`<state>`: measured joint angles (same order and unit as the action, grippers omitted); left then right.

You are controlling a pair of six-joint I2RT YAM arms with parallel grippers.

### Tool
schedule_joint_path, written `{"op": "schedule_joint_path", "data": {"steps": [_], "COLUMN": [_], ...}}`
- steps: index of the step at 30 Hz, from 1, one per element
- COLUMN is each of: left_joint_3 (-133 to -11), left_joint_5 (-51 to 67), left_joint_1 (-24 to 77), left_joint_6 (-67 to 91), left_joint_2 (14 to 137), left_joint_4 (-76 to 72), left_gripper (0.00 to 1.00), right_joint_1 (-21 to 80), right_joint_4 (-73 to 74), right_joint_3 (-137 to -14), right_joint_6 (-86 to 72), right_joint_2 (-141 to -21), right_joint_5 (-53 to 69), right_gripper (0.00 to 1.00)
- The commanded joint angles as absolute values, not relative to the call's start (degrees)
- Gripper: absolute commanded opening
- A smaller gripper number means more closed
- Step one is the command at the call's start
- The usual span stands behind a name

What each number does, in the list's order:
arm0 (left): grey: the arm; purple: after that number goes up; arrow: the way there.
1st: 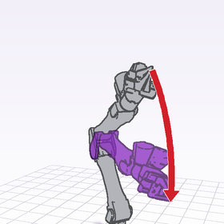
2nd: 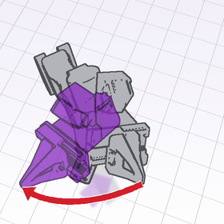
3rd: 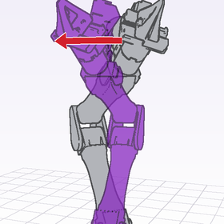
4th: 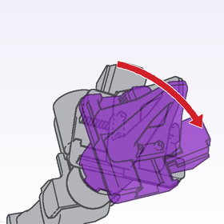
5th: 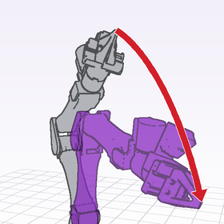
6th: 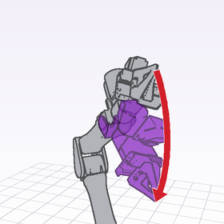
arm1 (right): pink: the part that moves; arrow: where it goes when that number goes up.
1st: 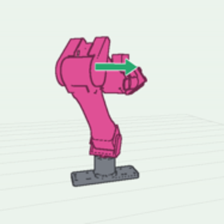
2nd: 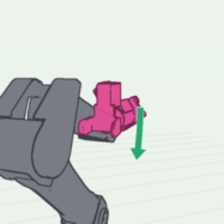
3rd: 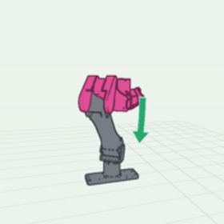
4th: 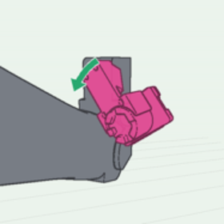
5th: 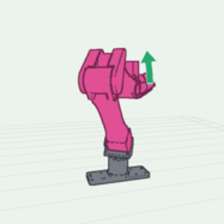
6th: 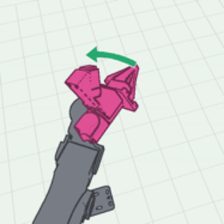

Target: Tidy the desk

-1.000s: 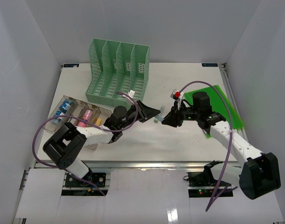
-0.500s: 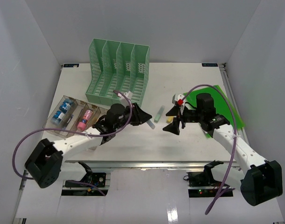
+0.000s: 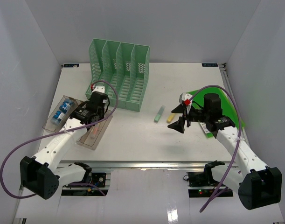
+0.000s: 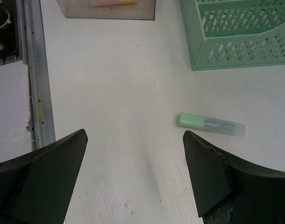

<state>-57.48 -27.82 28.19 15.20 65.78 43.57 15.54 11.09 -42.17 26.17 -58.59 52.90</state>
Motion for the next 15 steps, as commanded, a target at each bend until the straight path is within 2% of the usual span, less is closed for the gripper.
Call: {"op": "schedule_joint_path", "data": {"steps": [1, 11, 13, 14, 15], "left_joint_3": [-54.5, -52.9, -52.6, -52.7, -52.8], "left_joint_5": [-30.5, -24.6, -24.5, -24.7, -24.8], "left_joint_1": [20.1, 18.5, 18.5, 18.5, 18.5], "left_joint_6": [2.8, 0.6, 0.9, 0.9, 1.0], "left_joint_2": [68.0, 76.6, 76.8, 76.7, 76.7], "left_joint_4": [40.5, 36.9, 36.8, 36.8, 36.9], "left_gripper": [0.00, 0.00, 0.12, 0.32, 0.46], "right_joint_1": [14.2, 13.6, 13.6, 13.7, 13.9], "right_joint_4": [11.6, 13.3, 17.0, 19.8, 22.3], "right_joint_3": [-41.5, -41.3, -41.9, -42.2, -42.6], "right_joint_6": [26.9, 29.2, 35.7, 37.7, 42.4], "right_joint_2": [-57.8, -58.8, -59.7, -60.5, -61.1], "right_joint_5": [54.1, 55.2, 56.8, 57.9, 58.9], "right_gripper": [0.90, 0.90, 0.90, 0.90, 0.90]}}
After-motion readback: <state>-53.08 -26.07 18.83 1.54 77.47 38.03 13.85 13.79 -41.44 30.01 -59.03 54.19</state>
